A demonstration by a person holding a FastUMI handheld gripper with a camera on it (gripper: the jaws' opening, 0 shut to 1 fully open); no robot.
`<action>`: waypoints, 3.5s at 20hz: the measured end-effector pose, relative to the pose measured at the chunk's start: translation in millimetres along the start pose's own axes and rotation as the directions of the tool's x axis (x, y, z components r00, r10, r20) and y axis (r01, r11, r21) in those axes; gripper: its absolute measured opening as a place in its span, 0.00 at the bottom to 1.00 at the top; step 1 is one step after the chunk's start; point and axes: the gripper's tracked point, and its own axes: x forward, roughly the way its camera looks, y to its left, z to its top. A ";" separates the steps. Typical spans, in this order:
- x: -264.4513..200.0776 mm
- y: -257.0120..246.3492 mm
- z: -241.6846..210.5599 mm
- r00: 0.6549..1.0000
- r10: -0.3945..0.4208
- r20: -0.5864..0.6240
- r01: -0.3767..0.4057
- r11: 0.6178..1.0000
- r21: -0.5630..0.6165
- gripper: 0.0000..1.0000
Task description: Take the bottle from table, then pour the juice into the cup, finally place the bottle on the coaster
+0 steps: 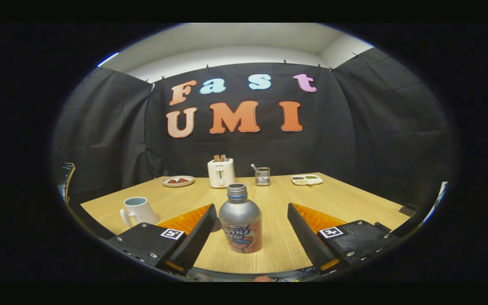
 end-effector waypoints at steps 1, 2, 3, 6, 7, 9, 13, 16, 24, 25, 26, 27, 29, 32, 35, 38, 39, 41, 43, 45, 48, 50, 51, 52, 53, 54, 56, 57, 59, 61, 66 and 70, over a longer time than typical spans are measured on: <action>1.4 0.8 -0.7 1.000 0.001 -0.002 -0.001 1.000 -0.003 1.00; 1.4 -0.4 -1.5 1.000 -0.002 -0.004 0.002 1.000 -0.009 1.00; 1.9 -2.3 -4.2 1.000 -0.008 -0.008 0.008 1.000 -0.017 1.00; 2.6 -0.7 -11.2 1.000 -0.008 -0.026 0.007 1.000 -0.022 1.00; 3.0 1.7 -14.1 0.999 0.001 -0.034 -0.002 1.000 -0.015 1.00; 4.4 2.8 -17.0 0.999 0.005 -0.045 -0.005 1.000 -0.011 1.00; 7.5 2.2 -22.9 0.998 -0.005 -0.060 0.003 1.000 -0.030 1.00; 10.0 2.8 -26.9 0.997 -0.005 -0.071 0.003 0.999 -0.033 1.00; 16.0 3.3 -46.9 0.992 -0.011 -0.125 0.006 0.999 -0.040 1.00; 16.3 3.6 -48.2 0.991 -0.011 -0.130 0.006 0.999 -0.040 1.00; 18.0 3.4 -49.8 0.991 -0.013 -0.135 0.007 0.999 -0.041 1.00; 19.6 2.3 -52.3 0.990 -0.017 -0.140 0.011 0.999 -0.045 1.00; 21.0 2.3 -55.7 0.989 -0.018 -0.149 0.011 0.999 -0.049 1.00; 25.5 3.9 -61.6 0.986 -0.016 -0.164 0.008 0.999 -0.046 1.00; 30.2 4.9 -68.4 0.983 -0.013 -0.181 0.005 0.999 -0.043 1.00; 35.1 5.3 -76.8 0.979 -0.013 -0.202 0.005 0.999 -0.037 1.00; 37.5 6.3 -79.3 0.978 -0.011 -0.209 0.005 0.999 -0.032 1.00; 41.3 10.8 -85.1 0.973 0.003 -0.230 -0.007 1.000 -0.017 1.00; 43.4 15.5 -88.9 0.970 0.014 -0.243 -0.017 1.000 -0.013 1.00; 45.6 19.6 -90.9 0.968 0.015 -0.249 -0.021 1.000 -0.021 0.96; 46.9 18.1 -89.6 0.967 -0.003 -0.253 -0.003 1.000 -0.024 0.82; 49.3 20.3 -91.9 0.964 -0.014 -0.266 0.008 1.000 -0.025 0.79; 49.1 21.2 -92.0 0.962 -0.019 -0.274 0.012 1.000 -0.027 0.79; 47.5 21.4 -92.0 0.960 -0.025 -0.280 0.018 0.999 -0.029 0.79; 47.0 22.7 -91.8 0.958 -0.030 -0.285 0.021 0.999 -0.033 0.79; 45.5 24.8 -89.8 0.958 -0.033 -0.285 0.023 0.999 -0.038 0.79; 44.0 31.0 -80.9 0.962 -0.039 -0.269 0.025 0.998 -0.055 0.79; 43.5 33.7 -76.1 0.965 -0.042 -0.260 0.026 0.998 -0.065 0.78; 43.7 42.9 -66.8 0.969 -0.048 -0.244 0.026 0.995 -0.093 0.79; 43.7 53.2 -59.8 0.971 -0.050 -0.234 0.021 0.992 -0.123 0.79; 42.9 82.0 -45.3 0.977 -0.063 -0.204 0.016 0.975 -0.224 0.79; 42.5 102.8 -34.4 0.980 -0.085 -0.180 0.021 0.945 -0.327 0.78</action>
